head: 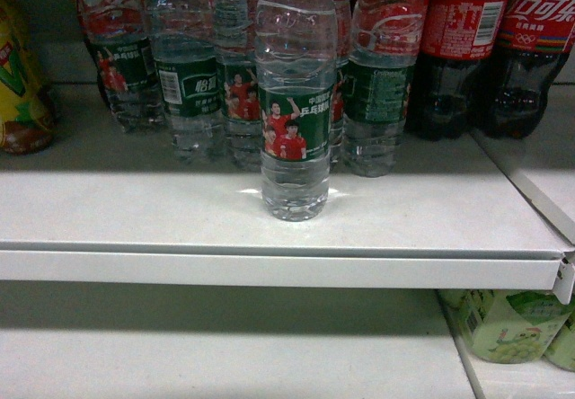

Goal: Move water from second to third shelf

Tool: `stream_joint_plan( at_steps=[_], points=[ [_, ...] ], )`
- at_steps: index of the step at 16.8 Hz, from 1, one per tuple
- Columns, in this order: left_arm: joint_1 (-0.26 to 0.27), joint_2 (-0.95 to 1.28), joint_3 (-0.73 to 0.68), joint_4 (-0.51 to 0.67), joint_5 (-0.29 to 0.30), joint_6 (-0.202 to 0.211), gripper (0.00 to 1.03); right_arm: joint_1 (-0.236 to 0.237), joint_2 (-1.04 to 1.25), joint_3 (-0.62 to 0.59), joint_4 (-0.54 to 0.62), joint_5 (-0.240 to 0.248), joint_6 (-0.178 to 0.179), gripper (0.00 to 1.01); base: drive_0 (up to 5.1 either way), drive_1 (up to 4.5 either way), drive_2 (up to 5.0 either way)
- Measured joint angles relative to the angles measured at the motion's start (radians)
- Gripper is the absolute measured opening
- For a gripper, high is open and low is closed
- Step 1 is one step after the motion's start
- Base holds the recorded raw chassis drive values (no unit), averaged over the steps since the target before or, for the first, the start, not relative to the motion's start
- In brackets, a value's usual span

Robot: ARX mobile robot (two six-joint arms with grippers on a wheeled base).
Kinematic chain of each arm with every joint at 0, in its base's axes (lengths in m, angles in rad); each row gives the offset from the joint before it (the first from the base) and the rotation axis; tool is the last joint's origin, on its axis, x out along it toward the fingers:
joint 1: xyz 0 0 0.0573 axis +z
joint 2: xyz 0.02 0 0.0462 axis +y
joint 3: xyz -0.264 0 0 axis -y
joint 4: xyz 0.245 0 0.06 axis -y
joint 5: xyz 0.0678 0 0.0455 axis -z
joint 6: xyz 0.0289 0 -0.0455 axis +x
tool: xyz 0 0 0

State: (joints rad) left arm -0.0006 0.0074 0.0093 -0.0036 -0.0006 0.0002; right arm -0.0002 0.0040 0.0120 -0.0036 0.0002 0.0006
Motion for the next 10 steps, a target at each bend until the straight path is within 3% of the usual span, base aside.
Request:
stream_joint_plan(
  at_steps=[10],
  points=[
    [0.000,0.000,0.000,0.000,0.000,0.000,0.98,0.000,0.000,0.000,0.000,0.000,0.000,0.98,0.0,0.00,0.0]
  ],
)
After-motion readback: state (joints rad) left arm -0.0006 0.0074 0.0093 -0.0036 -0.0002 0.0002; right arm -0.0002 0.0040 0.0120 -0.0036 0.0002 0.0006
